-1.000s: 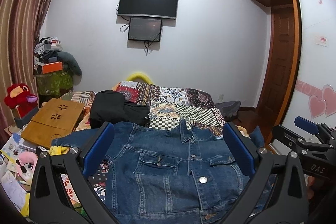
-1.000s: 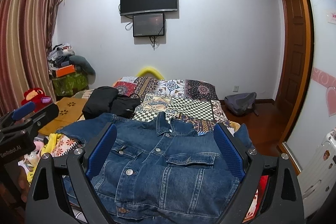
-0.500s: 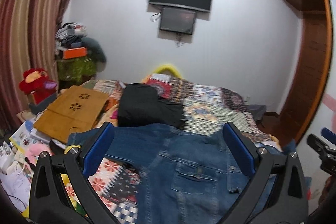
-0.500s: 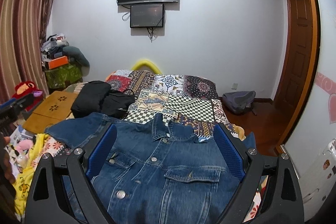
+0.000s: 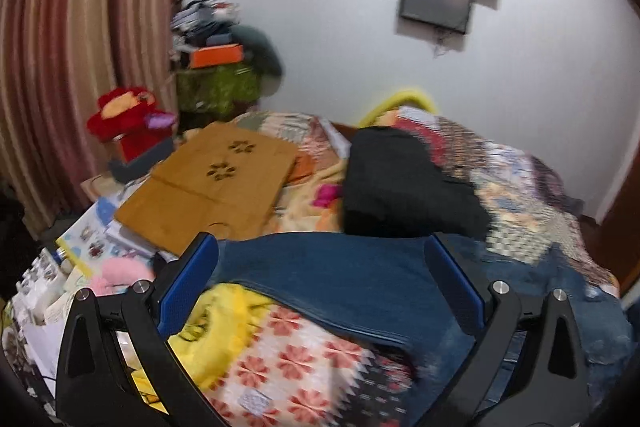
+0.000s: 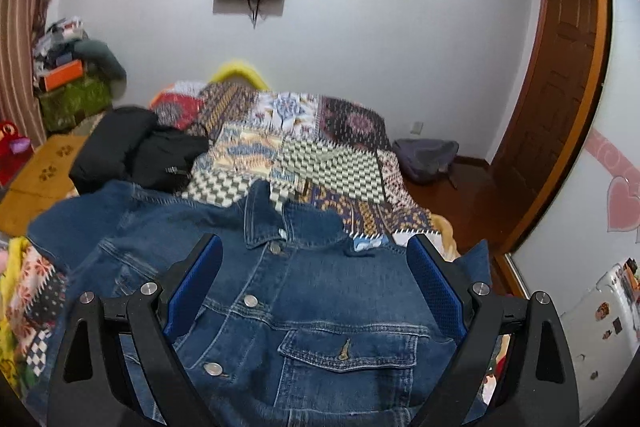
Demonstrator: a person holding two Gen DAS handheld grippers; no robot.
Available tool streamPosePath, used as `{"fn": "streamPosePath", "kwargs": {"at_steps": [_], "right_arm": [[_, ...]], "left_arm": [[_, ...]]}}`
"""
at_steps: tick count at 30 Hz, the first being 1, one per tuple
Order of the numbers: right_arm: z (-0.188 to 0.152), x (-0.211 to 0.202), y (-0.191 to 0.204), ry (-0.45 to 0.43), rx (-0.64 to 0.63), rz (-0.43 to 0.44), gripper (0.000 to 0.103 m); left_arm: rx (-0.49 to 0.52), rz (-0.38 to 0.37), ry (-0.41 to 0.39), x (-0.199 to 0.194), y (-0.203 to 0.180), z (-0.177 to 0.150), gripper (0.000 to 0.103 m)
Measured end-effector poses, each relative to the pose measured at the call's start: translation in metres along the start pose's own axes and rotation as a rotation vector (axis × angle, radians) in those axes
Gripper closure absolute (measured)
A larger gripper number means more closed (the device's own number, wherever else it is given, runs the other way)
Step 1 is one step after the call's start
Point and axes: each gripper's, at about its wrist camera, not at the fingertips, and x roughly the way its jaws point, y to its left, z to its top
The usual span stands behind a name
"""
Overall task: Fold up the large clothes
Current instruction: 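Reach the left gripper to the jacket sleeve and close on it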
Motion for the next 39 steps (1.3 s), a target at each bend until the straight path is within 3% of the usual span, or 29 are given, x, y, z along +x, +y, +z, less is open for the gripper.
{"fn": "streamPosePath", "kwargs": {"at_steps": [3, 4, 7, 10, 13, 18, 23, 26, 31, 34, 36, 38, 39], "right_arm": [[-0.001, 0.011, 0.004, 0.041, -0.012, 0.008, 0.011], [-0.001, 0.014, 0.005, 0.057, -0.012, 0.019, 0.011], [0.001, 0.023, 0.008, 0.091, 0.000, 0.043, 0.011], [0.002, 0.031, 0.009, 0.118, 0.018, 0.061, 0.011], [0.002, 0.037, 0.010, 0.138, 0.027, 0.066, 0.011], [0.000, 0.042, 0.012, 0.162, 0.020, 0.058, 0.011], [0.000, 0.047, 0.014, 0.173, 0.012, 0.054, 0.011], [-0.001, 0.049, 0.015, 0.175, 0.005, 0.050, 0.011], [-0.003, 0.049, 0.016, 0.173, 0.008, 0.060, 0.011], [-0.004, 0.048, 0.017, 0.172, 0.005, 0.061, 0.011], [-0.006, 0.049, 0.016, 0.175, 0.004, 0.067, 0.011], [-0.006, 0.049, 0.015, 0.179, 0.004, 0.072, 0.011], [-0.006, 0.049, 0.014, 0.181, 0.005, 0.076, 0.011]], "left_arm": [[0.016, 0.077, 0.025, 0.025, 0.015, -0.004, 0.000], [0.020, 0.069, 0.053, 0.036, 0.021, -0.005, 0.000], [-0.063, -0.023, 0.162, 0.070, 0.048, -0.011, 0.000], [-0.207, -0.141, 0.318, 0.110, 0.078, -0.024, 0.000], [-0.323, -0.194, 0.399, 0.140, 0.102, -0.036, 0.000], [-0.483, -0.280, 0.468, 0.173, 0.119, -0.054, 0.000], [-0.629, -0.367, 0.518, 0.199, 0.135, -0.067, 0.012], [-0.720, -0.421, 0.514, 0.205, 0.141, -0.070, 0.012], [-0.686, -0.391, 0.629, 0.225, 0.130, -0.081, 0.013], [-0.650, -0.350, 0.615, 0.226, 0.123, -0.082, 0.014], [-0.605, -0.305, 0.589, 0.224, 0.118, -0.076, 0.022], [-0.522, -0.240, 0.560, 0.222, 0.110, -0.067, 0.043], [-0.476, -0.220, 0.540, 0.218, 0.105, -0.062, 0.048]]}}
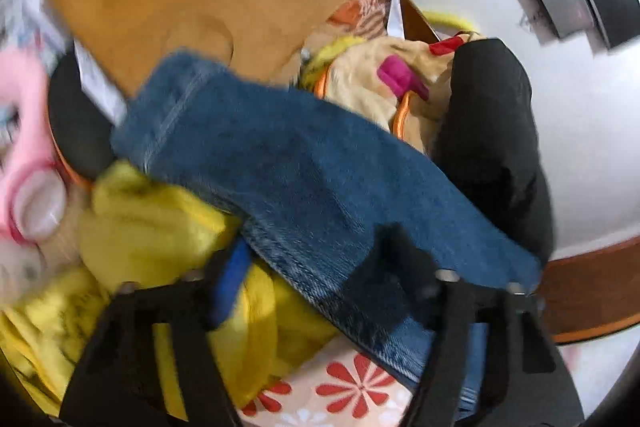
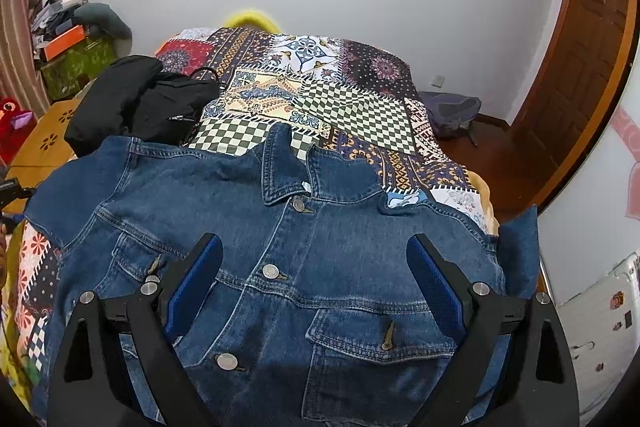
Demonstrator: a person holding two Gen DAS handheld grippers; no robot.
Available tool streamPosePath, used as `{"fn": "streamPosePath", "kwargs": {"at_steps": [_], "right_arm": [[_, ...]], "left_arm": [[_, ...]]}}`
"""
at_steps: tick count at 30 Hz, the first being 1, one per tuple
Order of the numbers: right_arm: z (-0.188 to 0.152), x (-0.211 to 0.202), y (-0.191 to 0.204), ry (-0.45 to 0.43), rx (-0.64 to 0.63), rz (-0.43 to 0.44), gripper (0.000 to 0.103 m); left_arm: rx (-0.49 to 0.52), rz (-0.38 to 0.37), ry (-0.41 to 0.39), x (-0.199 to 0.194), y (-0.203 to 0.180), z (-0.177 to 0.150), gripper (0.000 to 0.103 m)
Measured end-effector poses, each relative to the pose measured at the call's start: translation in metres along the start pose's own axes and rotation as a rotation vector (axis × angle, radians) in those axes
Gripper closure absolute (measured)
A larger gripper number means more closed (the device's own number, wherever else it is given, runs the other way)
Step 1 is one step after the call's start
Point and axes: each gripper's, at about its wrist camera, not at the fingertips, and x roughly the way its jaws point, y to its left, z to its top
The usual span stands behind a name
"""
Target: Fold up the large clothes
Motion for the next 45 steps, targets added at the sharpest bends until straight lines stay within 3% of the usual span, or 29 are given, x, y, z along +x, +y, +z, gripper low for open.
{"fn": "streamPosePath", "kwargs": {"at_steps": [2, 4, 5, 9, 14, 21, 26, 29, 33, 38, 45], "right_arm": [[-0.001, -0.001, -0.002, 0.002, 0.004, 0.006, 0.011], [-0.002, -0.002, -0.004, 0.003, 0.010, 0.014, 0.011], [-0.003, -0.004, -0.005, 0.000, 0.013, 0.017, 0.011], [-0.003, -0.010, -0.011, -0.012, 0.022, 0.028, 0.011], [-0.005, -0.020, -0.020, -0.037, 0.039, 0.053, 0.011], [-0.011, -0.029, -0.034, -0.079, 0.031, 0.077, 0.011], [-0.015, -0.035, -0.048, -0.098, 0.024, 0.089, 0.011], [-0.018, -0.041, -0.057, -0.116, 0.047, 0.121, 0.011], [-0.020, -0.043, -0.065, -0.118, 0.059, 0.149, 0.011], [-0.024, -0.044, -0.075, -0.123, 0.069, 0.162, 0.011], [-0.027, -0.048, -0.086, -0.131, 0.108, 0.179, 0.011]], "left_arm": [[0.079, 0.071, -0.038, -0.007, -0.015, -0.001, 0.068], [0.156, 0.150, -0.071, -0.013, -0.033, -0.001, 0.078], [0.180, 0.156, -0.080, -0.015, -0.039, 0.000, 0.090], [0.250, 0.117, -0.162, -0.046, -0.071, -0.002, 0.092], [0.340, -0.005, -0.241, -0.093, -0.130, -0.010, 0.096], [0.574, -0.130, -0.326, -0.144, -0.235, -0.060, 0.098], [0.697, -0.229, -0.278, -0.142, -0.304, -0.102, 0.098], [0.770, -0.226, -0.244, -0.124, -0.339, -0.132, 0.098], [0.820, -0.225, -0.138, -0.088, -0.369, -0.171, 0.098], [0.901, -0.190, -0.008, -0.046, -0.390, -0.225, 0.098], [1.018, -0.139, 0.160, -0.009, -0.384, -0.292, 0.098]]}}
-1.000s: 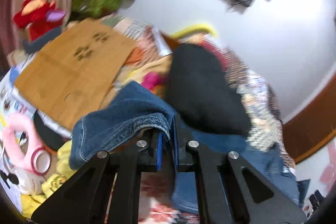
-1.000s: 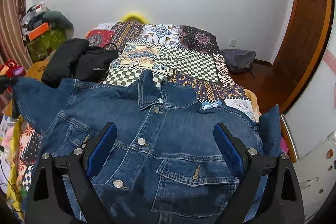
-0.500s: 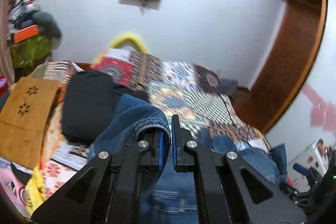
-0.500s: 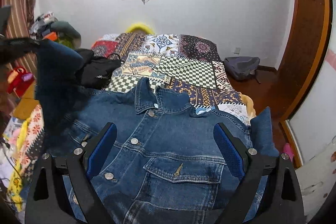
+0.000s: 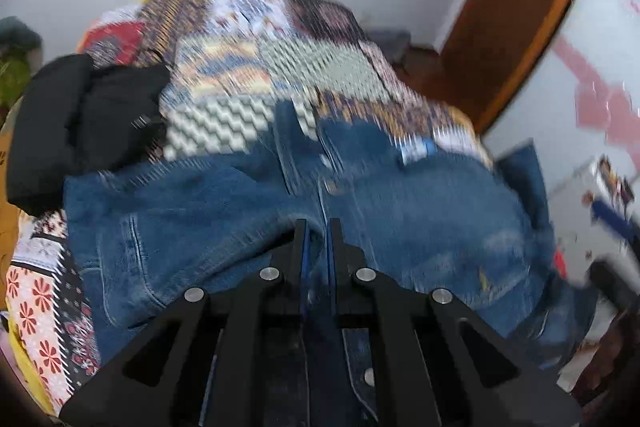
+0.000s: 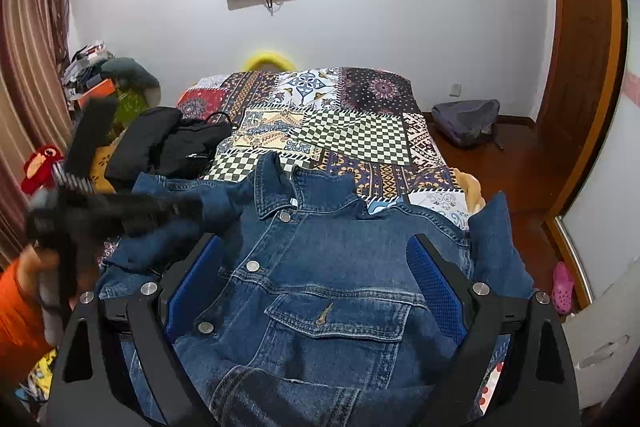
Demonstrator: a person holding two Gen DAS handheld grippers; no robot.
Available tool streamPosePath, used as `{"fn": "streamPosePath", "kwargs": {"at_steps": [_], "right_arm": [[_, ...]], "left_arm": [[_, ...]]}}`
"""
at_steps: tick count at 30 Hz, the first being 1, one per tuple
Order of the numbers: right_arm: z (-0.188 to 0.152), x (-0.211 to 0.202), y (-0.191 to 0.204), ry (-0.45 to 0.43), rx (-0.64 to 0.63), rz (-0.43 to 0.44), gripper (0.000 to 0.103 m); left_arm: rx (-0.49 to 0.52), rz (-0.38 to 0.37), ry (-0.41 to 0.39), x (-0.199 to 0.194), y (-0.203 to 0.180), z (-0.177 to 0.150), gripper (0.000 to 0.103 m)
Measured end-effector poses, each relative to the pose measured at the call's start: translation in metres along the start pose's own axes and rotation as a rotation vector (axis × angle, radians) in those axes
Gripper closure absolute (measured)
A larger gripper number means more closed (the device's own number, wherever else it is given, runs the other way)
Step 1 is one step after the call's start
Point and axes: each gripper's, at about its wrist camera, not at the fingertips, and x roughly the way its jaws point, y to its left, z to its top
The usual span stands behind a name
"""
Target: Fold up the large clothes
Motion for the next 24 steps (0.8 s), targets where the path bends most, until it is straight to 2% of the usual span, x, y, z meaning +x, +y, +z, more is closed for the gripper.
{"fn": "streamPosePath", "kwargs": {"at_steps": [3, 6, 7, 8, 12, 18, 19, 22, 24], "right_arm": [[0.000, -0.003, 0.000, -0.010, 0.006, -0.006, 0.011], [0.001, -0.005, 0.001, -0.012, 0.003, -0.005, 0.011], [0.001, -0.005, 0.003, -0.013, -0.003, -0.008, 0.011], [0.002, -0.006, 0.005, -0.015, -0.011, -0.011, 0.011], [0.006, -0.010, 0.010, -0.030, -0.029, -0.003, 0.011], [0.023, -0.013, 0.032, -0.061, -0.105, -0.015, 0.011], [0.026, -0.013, 0.037, -0.064, -0.119, -0.007, 0.011], [0.035, -0.012, 0.053, -0.066, -0.171, 0.043, 0.011], [0.040, -0.010, 0.066, -0.067, -0.215, 0.072, 0.011]], "left_arm": [[0.049, 0.006, 0.076, 0.015, -0.012, -0.014, 0.094], [0.066, 0.000, 0.120, 0.017, -0.017, -0.025, 0.069], [0.065, -0.002, 0.108, 0.013, -0.017, -0.028, 0.059], [0.061, 0.005, 0.090, 0.009, -0.017, -0.030, 0.054], [0.069, 0.054, 0.013, -0.018, -0.011, -0.028, 0.049], [0.060, 0.127, -0.113, -0.066, 0.014, -0.023, 0.035], [0.052, 0.148, -0.138, -0.075, 0.022, -0.024, 0.031], [0.018, 0.180, -0.187, -0.095, 0.046, -0.030, 0.007], [-0.003, 0.206, -0.217, -0.103, 0.060, -0.035, 0.006]]}}
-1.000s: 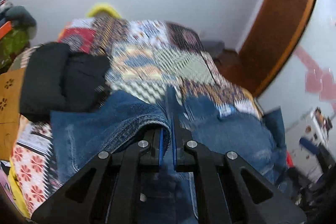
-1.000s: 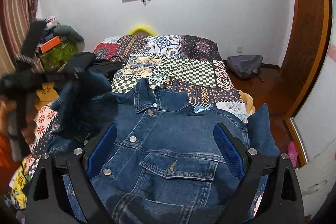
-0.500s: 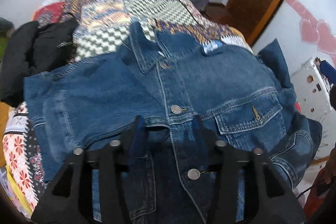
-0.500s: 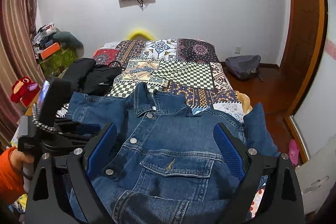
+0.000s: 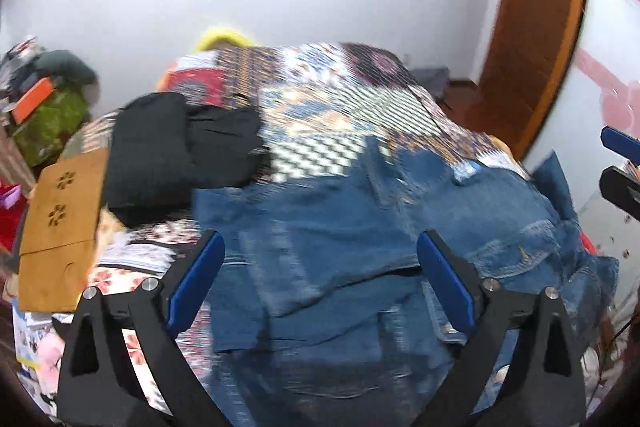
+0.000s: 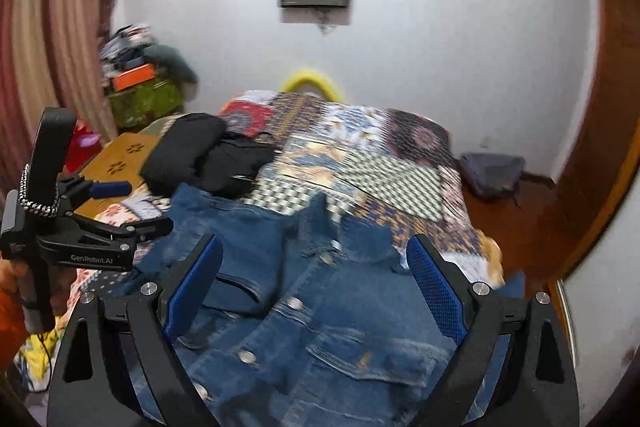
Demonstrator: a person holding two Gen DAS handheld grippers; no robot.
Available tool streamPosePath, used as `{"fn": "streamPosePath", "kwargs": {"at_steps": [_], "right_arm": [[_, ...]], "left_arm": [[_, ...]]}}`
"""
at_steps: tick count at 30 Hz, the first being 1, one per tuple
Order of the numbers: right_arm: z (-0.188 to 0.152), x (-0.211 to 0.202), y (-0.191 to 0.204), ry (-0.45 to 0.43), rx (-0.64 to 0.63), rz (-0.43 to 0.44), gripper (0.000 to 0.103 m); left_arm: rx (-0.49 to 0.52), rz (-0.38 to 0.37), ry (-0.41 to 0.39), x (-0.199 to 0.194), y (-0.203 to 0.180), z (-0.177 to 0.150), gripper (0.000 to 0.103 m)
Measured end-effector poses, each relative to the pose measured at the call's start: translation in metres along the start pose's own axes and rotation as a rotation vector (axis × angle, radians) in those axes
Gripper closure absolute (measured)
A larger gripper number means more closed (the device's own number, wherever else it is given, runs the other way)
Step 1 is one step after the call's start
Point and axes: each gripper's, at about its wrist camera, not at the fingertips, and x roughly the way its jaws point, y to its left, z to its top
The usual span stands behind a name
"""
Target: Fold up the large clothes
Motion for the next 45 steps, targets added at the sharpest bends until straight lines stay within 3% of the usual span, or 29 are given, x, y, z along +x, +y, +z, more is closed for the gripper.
{"fn": "streamPosePath", "kwargs": {"at_steps": [5, 10, 16, 20, 24, 27, 29, 36, 41, 43, 45], "right_arm": [[0.011, 0.025, 0.038, 0.037, -0.163, 0.025, 0.011], [0.007, 0.063, 0.075, 0.148, -0.280, 0.134, 0.011], [-0.003, 0.113, 0.114, 0.281, -0.413, 0.157, 0.011], [-0.012, 0.144, 0.133, 0.415, -0.461, 0.236, 0.013], [-0.024, 0.163, 0.151, 0.479, -0.532, 0.244, 0.014], [-0.030, 0.174, 0.159, 0.508, -0.563, 0.242, 0.021], [-0.034, 0.186, 0.162, 0.547, -0.564, 0.246, 0.034], [-0.041, 0.209, 0.168, 0.605, -0.565, 0.283, 0.060], [-0.044, 0.197, 0.173, 0.560, -0.630, 0.294, 0.080], [-0.038, 0.193, 0.167, 0.536, -0.601, 0.298, 0.088], [-0.024, 0.185, 0.154, 0.491, -0.536, 0.304, 0.089]], "left_arm": [[-0.067, 0.068, 0.005, -0.004, 0.045, -0.017, 0.005], [-0.118, 0.116, 0.028, -0.003, 0.083, -0.038, 0.005], [-0.137, 0.139, 0.050, -0.002, 0.104, -0.063, 0.005], [-0.154, 0.142, 0.074, 0.004, 0.115, -0.079, 0.005], [-0.169, 0.142, 0.095, 0.012, 0.123, -0.089, 0.005], [-0.181, 0.141, 0.108, 0.016, 0.128, -0.095, 0.005], [-0.188, 0.139, 0.116, 0.019, 0.131, -0.098, 0.005], [-0.202, 0.138, 0.134, 0.024, 0.135, -0.103, 0.005], [-0.197, 0.143, 0.137, 0.023, 0.132, -0.103, 0.005], [-0.198, 0.147, 0.138, 0.022, 0.131, -0.103, 0.005], [-0.196, 0.150, 0.134, 0.019, 0.128, -0.102, 0.005]]}}
